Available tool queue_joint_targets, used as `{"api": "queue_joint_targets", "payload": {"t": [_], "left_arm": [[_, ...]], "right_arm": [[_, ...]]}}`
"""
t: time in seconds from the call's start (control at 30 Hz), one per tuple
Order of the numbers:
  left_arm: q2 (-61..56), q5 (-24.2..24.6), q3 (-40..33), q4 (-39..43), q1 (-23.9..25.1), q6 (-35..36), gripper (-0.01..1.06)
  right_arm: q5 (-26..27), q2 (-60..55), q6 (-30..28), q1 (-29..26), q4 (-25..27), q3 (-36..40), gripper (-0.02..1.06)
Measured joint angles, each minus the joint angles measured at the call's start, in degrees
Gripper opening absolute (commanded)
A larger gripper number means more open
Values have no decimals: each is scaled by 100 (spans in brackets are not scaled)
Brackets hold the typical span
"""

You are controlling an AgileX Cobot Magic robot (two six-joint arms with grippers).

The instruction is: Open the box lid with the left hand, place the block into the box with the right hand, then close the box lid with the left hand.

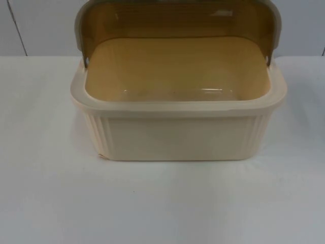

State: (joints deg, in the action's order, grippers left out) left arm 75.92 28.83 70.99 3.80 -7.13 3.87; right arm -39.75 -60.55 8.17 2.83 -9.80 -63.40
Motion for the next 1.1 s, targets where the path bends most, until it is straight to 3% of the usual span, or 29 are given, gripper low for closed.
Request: {"api": "queue_joint_targets", "payload": {"t": [0.4,0.53,0.63,0.7,0.87,1.1], "left_arm": [[-597,427,0,75,36,-429,104],[-598,427,0,-179,569,-429,104],[-598,427,0,-915,1453,-665,104],[-598,478,0,-1468,1780,-1093,104],[-598,553,0,-1886,1711,-1851,104],[-598,541,0,-1900,1647,-1852,104]], "right_arm": [[-379,0,0,0,0,0,105],[-392,0,0,0,25,0,105],[-392,0,0,-2,84,0,105],[-392,0,0,-2,101,0,105],[-382,0,0,-2,125,54,105],[-252,0,146,-2,265,753,105]]}}
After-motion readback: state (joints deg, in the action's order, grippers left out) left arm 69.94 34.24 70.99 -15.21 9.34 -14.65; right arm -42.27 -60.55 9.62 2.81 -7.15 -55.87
